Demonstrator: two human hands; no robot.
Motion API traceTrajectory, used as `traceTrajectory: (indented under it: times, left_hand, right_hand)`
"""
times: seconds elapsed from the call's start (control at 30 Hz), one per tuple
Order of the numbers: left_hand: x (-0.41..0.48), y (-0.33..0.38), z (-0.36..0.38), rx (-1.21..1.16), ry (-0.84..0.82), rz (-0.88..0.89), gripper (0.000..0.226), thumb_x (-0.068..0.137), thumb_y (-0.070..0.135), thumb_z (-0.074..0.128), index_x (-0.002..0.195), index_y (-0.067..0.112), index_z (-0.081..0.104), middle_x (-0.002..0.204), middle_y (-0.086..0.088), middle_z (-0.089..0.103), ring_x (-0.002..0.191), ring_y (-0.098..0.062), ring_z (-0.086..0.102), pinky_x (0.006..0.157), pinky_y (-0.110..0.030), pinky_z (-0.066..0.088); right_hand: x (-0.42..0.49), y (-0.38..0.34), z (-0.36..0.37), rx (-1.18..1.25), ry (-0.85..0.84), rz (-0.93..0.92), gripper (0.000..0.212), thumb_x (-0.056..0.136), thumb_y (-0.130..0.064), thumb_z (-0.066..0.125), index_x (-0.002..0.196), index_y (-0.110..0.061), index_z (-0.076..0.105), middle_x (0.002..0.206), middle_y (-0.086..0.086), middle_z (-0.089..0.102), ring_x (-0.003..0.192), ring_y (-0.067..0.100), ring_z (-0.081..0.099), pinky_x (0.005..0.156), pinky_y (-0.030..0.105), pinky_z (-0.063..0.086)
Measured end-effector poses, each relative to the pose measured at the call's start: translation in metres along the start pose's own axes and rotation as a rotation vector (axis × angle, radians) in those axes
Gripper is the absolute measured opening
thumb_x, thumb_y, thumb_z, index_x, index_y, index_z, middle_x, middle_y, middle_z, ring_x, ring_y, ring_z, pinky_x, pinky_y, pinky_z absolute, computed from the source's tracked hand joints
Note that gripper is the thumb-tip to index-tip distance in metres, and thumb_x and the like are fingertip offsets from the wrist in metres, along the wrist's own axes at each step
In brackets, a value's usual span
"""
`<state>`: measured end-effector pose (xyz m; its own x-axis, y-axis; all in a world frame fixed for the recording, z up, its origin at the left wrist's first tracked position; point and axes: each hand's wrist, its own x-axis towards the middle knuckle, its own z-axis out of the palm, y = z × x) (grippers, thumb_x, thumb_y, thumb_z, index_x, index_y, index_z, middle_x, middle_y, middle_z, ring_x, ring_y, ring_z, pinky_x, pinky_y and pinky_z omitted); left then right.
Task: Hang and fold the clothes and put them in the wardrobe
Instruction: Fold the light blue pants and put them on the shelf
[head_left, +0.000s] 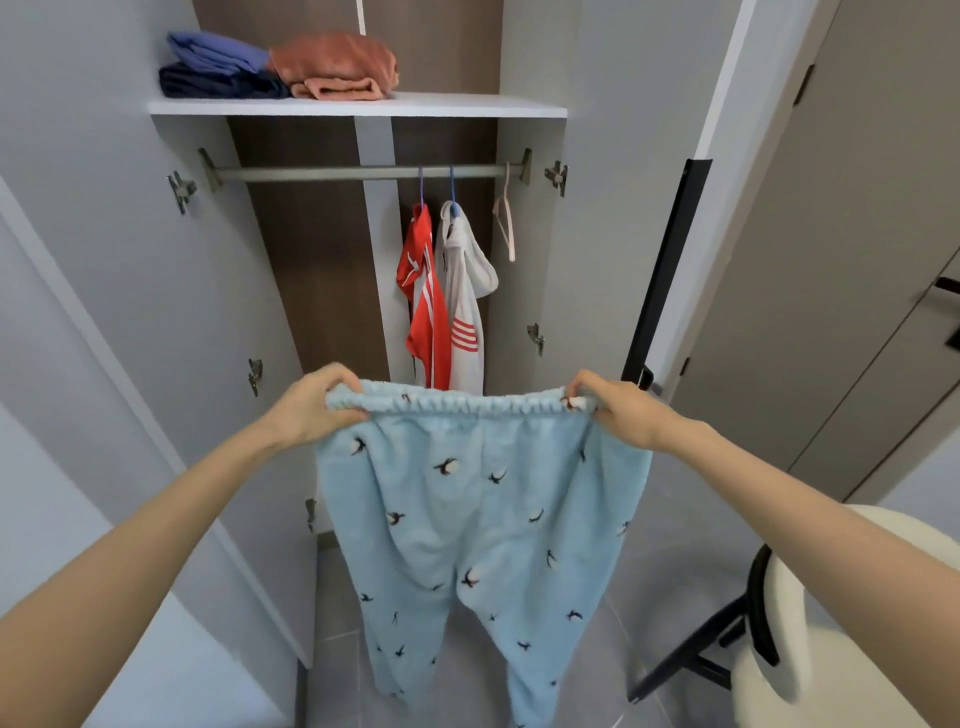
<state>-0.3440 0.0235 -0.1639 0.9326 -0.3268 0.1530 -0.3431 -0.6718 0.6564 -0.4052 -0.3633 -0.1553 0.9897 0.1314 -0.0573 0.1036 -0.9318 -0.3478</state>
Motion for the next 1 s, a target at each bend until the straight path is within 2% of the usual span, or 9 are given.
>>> traceTrajectory:
  times: [0.1, 0.2, 0.3, 0.37, 0.47, 0.6, 0.77, 0.9, 1.0]
  left_hand:
    - [0.001, 0.014, 0.008, -0.257, -0.124, -0.184, 0.022, 0.089, 0.028, 0.065, 0.108, 0.026, 0.055, 0.108, 0.008, 0.056, 0.097, -0.010, 0.055, 0.081, -0.027, 0.047]
    - [0.003, 0.036, 0.027, -0.634, -0.183, -0.486, 0.034, 0.090, 0.024, 0.065, 0.119, 0.007, 0.060, 0.110, -0.007, 0.068, 0.097, -0.017, 0.066, 0.082, -0.033, 0.056]
    - [0.002, 0.058, 0.043, -0.866, -0.296, -0.687, 0.030, 0.090, 0.015, 0.064, 0.114, -0.004, 0.061, 0.091, -0.009, 0.073, 0.077, -0.014, 0.070, 0.064, -0.028, 0.059]
    - [0.000, 0.069, 0.053, -1.012, -0.368, -0.728, 0.029, 0.090, 0.009, 0.061, 0.117, -0.002, 0.059, 0.103, -0.013, 0.071, 0.087, -0.017, 0.069, 0.070, -0.033, 0.059]
    - [-0.003, 0.081, 0.068, -1.058, -0.400, -0.717, 0.032, 0.093, 0.008, 0.056, 0.124, 0.001, 0.055, 0.122, -0.016, 0.062, 0.103, -0.020, 0.061, 0.079, -0.035, 0.055]
    - [-0.005, 0.093, 0.080, -1.130, -0.375, -0.656, 0.019, 0.094, 0.008, 0.054, 0.112, 0.007, 0.057, 0.103, -0.013, 0.065, 0.092, -0.021, 0.064, 0.074, -0.036, 0.057]
    - [-0.009, 0.099, 0.080, -1.116, -0.371, -0.632, 0.020, 0.090, 0.010, 0.060, 0.110, 0.005, 0.062, 0.112, -0.020, 0.068, 0.093, -0.027, 0.069, 0.076, -0.039, 0.058]
    - [-0.009, 0.106, 0.074, -1.026, -0.541, -0.560, 0.027, 0.091, 0.014, 0.060, 0.116, 0.004, 0.062, 0.116, -0.022, 0.065, 0.111, -0.031, 0.062, 0.089, -0.038, 0.054]
    - [-0.006, 0.107, 0.068, -0.974, -0.655, -0.519, 0.030, 0.095, 0.015, 0.052, 0.122, 0.004, 0.058, 0.119, -0.020, 0.064, 0.113, -0.030, 0.061, 0.094, -0.037, 0.050]
  right_hand:
    - [0.002, 0.002, 0.002, 0.101, 0.052, 0.249, 0.014, 0.101, -0.012, 0.038, 0.096, -0.003, 0.048, 0.083, 0.016, 0.056, 0.079, 0.031, 0.053, 0.070, 0.035, 0.038]
    - [0.006, -0.014, 0.004, 0.415, 0.077, 0.383, 0.038, 0.100, -0.019, 0.044, 0.064, -0.007, 0.047, 0.072, 0.012, 0.055, 0.065, 0.024, 0.052, 0.054, 0.024, 0.038]
    - [0.012, -0.041, 0.002, 1.065, -0.129, 0.571, 0.050, 0.095, -0.052, 0.049, 0.100, -0.004, 0.062, 0.095, 0.011, 0.071, 0.084, 0.022, 0.068, 0.062, 0.024, 0.055]
    - [0.016, -0.055, 0.000, 1.135, -0.253, 0.539, 0.059, 0.087, -0.054, 0.059, 0.115, -0.002, 0.059, 0.112, 0.013, 0.069, 0.101, 0.023, 0.066, 0.080, 0.032, 0.055]
    - [0.015, -0.074, 0.001, 1.112, -0.243, 0.409, 0.046, 0.085, -0.021, 0.072, 0.119, 0.006, 0.057, 0.116, 0.018, 0.067, 0.102, 0.025, 0.066, 0.087, 0.036, 0.054]
    - [0.004, -0.088, 0.014, 0.899, -0.143, 0.213, 0.030, 0.079, -0.004, 0.073, 0.108, 0.004, 0.068, 0.104, 0.014, 0.069, 0.095, 0.021, 0.064, 0.086, 0.033, 0.053]
    - [-0.022, -0.097, 0.017, 0.800, -0.090, 0.010, 0.035, 0.078, -0.002, 0.070, 0.112, -0.003, 0.066, 0.105, 0.007, 0.068, 0.094, 0.010, 0.060, 0.082, 0.021, 0.049]
    - [-0.034, -0.096, 0.013, 0.497, -0.017, -0.084, 0.059, 0.066, -0.014, 0.085, 0.119, -0.014, 0.058, 0.100, -0.002, 0.067, 0.088, 0.009, 0.063, 0.074, 0.017, 0.052]
    - [-0.039, -0.094, 0.018, 0.357, 0.112, -0.130, 0.054, 0.069, -0.022, 0.081, 0.118, -0.016, 0.059, 0.091, -0.005, 0.067, 0.076, 0.003, 0.060, 0.064, 0.008, 0.046]
